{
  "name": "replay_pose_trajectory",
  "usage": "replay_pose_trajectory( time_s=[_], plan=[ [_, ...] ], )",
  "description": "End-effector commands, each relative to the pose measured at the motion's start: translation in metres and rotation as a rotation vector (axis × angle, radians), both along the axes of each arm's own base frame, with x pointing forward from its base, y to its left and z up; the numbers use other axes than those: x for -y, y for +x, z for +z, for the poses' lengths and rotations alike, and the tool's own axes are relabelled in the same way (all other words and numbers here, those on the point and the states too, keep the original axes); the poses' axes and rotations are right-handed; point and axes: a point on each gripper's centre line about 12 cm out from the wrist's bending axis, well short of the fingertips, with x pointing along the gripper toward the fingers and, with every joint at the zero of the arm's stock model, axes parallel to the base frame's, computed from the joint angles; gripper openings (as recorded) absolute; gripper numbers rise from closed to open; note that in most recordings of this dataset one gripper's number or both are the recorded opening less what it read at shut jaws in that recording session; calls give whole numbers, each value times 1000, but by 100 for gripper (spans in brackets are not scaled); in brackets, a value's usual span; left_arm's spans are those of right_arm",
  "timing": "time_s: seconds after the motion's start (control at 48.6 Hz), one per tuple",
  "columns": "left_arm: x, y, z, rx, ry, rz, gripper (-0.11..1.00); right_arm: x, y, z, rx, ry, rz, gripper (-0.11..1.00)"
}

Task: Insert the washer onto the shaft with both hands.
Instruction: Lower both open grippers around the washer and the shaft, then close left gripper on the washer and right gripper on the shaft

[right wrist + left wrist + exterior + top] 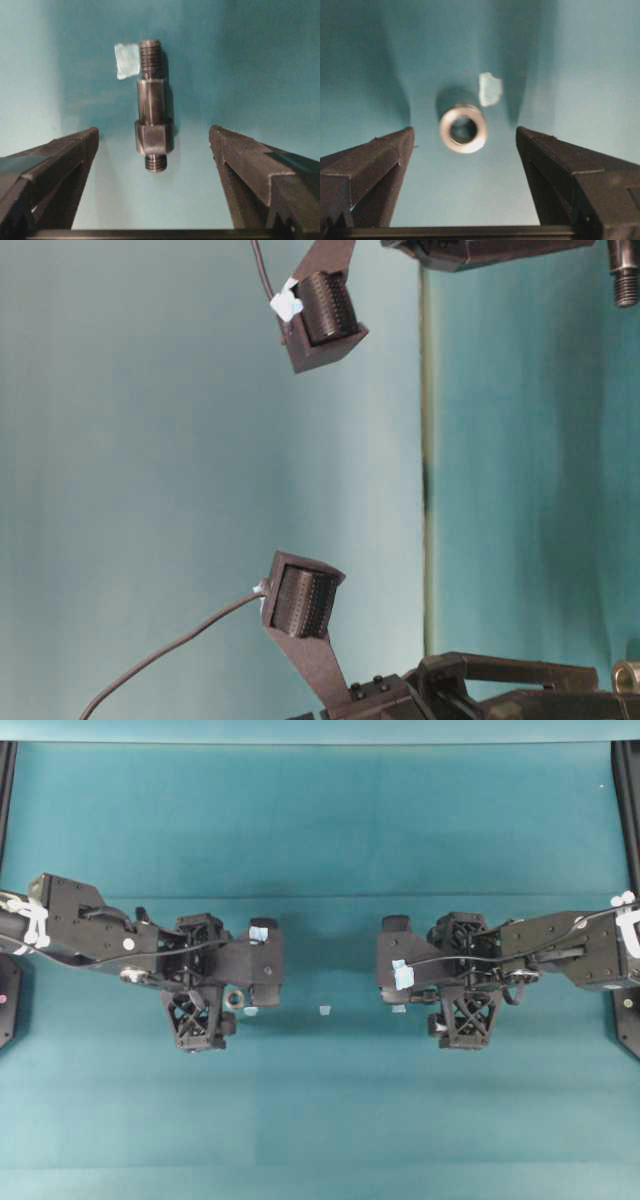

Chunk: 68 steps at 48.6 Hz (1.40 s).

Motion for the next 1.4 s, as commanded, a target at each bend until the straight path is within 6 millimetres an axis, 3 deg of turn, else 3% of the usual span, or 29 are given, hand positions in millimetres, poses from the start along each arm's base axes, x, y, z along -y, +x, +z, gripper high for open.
replay_pose_trajectory(
  time_s=[0.0,1.379],
  plan=[
    [1,5,4,21,3,-7,90,-1,1,2,11,1,0,95],
    [1,4,1,13,23,-58,90,7,5,1,47,-5,-12,94]
  ],
)
